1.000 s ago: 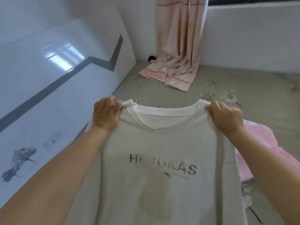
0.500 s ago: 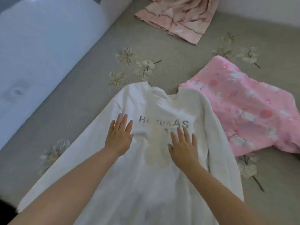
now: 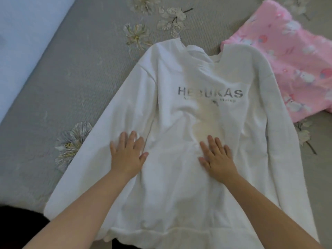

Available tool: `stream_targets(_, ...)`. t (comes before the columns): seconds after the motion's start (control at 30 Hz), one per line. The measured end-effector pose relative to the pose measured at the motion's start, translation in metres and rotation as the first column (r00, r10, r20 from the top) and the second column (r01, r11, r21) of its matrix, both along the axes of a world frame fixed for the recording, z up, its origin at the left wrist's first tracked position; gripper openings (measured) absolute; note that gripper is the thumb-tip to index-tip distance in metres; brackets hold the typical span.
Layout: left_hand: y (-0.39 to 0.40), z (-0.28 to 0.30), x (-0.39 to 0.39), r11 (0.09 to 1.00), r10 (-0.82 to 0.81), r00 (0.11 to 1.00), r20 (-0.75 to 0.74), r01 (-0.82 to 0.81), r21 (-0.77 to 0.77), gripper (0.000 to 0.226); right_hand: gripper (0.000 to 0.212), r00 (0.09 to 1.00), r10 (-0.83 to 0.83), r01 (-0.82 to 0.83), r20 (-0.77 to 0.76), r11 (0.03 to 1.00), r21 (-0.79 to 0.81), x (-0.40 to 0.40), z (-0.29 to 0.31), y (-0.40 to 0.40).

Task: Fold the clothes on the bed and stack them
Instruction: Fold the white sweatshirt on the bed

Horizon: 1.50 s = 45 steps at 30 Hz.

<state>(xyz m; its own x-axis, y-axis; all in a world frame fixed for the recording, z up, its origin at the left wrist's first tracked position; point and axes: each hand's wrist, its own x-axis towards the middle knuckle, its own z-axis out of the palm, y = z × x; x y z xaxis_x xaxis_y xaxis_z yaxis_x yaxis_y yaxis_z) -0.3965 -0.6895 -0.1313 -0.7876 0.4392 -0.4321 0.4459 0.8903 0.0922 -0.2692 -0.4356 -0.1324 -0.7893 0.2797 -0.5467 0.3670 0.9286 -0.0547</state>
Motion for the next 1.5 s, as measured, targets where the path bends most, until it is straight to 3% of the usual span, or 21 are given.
stream_targets(0.2,0.003,0.036,-0.052,0.993,-0.106,0.994,-0.010,0.106,0.051,0.038,0.042,0.988,-0.020,0.027,0.155,0.999,-0.042,-0.046,0.052,0.006)
stream_targets(0.47,0.054,0.048,-0.147,0.927,0.165,0.985,-0.054,-0.136,0.349,0.036,0.030,0.968,-0.016,0.079,-0.252,0.968,0.240,-0.115,0.080,0.086)
stream_targets(0.67,0.110,0.027,-0.197,0.849,0.344,0.939,-0.019,-0.302,0.433,0.047,0.036,0.944,-0.118,0.219,-0.308,0.922,0.319,-0.182,0.073,0.162)
stream_targets(0.9,0.159,-0.013,-0.256,0.816,0.490,0.871,-0.040,-0.442,0.372,0.046,0.035,0.917,-0.280,0.361,-0.285,0.886,0.291,-0.237,0.046,0.207)
stream_targets(1.0,0.160,-0.024,-0.273,0.791,0.515,0.855,-0.053,-0.451,0.413,0.032,0.033,0.873,-0.305,0.402,-0.380,0.892,0.206,-0.245,0.042,0.218)
stream_targets(1.1,0.146,-0.024,-0.281,0.712,0.571,0.812,-0.124,-0.414,0.567,0.027,0.031,0.791,-0.264,0.444,-0.552,0.868,0.221,-0.248,0.045,0.228)
stream_targets(1.2,0.127,-0.019,-0.297,0.713,0.576,0.783,-0.237,-0.338,0.615,0.025,0.032,0.757,-0.224,0.450,-0.614,0.860,0.241,-0.251,0.048,0.234)
stream_targets(1.3,0.121,-0.014,-0.319,0.737,0.565,0.779,-0.272,-0.328,0.591,0.026,0.037,0.794,-0.227,0.432,-0.564,0.864,0.260,-0.270,0.043,0.228)
stream_targets(1.43,0.129,-0.024,-0.315,0.887,0.419,0.846,-0.330,-0.304,0.348,0.031,0.048,0.929,-0.263,0.354,-0.260,0.833,0.424,-0.293,0.019,0.206)
stream_targets(1.5,0.131,-0.029,-0.305,0.918,0.360,0.852,-0.379,-0.251,0.308,0.034,0.055,0.935,-0.269,0.350,-0.232,0.807,0.476,-0.298,0.008,0.192)
